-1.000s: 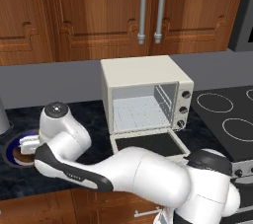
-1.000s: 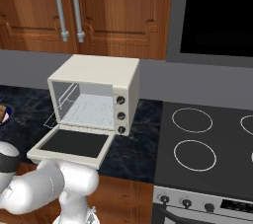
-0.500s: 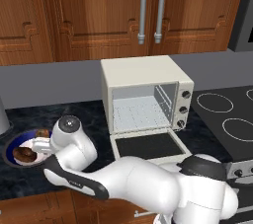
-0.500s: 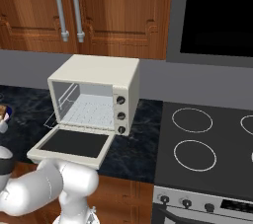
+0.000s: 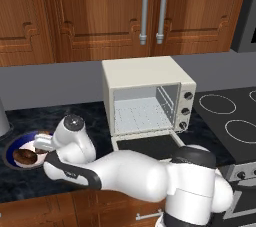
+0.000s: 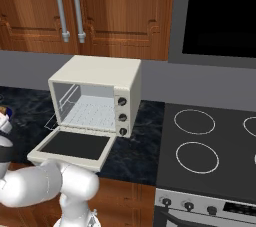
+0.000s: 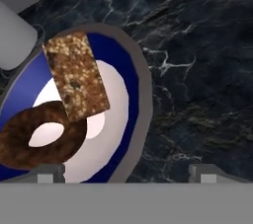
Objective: Pick up the heated bread from the toaster oven and place it in the bowl. Then move the bread bowl to the dining counter.
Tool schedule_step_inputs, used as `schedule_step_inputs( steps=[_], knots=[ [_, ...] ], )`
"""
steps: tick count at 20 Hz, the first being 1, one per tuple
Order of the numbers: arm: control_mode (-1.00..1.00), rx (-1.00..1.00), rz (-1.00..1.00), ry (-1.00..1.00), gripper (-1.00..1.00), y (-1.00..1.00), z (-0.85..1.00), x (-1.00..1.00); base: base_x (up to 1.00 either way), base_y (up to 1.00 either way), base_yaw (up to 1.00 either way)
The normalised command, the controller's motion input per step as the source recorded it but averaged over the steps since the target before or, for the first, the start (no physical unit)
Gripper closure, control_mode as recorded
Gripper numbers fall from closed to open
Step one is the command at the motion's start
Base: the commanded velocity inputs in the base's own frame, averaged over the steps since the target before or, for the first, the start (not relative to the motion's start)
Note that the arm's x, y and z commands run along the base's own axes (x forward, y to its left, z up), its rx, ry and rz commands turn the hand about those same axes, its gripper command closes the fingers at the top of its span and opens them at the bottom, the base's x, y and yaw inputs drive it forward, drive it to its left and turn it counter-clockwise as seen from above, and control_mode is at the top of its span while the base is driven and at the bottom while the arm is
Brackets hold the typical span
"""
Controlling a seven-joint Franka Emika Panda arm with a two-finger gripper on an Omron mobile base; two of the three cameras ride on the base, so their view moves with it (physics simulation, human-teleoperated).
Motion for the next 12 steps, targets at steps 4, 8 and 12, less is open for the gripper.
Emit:
schedule_step_inputs(
  steps=[4, 8, 12],
  knots=[
    [-1.00, 0.14, 0.00, 0.01, -1.00, 0.10, -0.33, 0.19, 0.00, 0.00, 0.00],
    [-1.00, 0.10, -0.01, 0.00, 1.00, 0.17, -0.32, 0.36, 0.00, 0.00, 0.00],
    [-1.00, 0.01, -0.01, 0.01, 1.00, 0.12, -0.19, 0.34, 0.00, 0.00, 0.00]
  ],
)
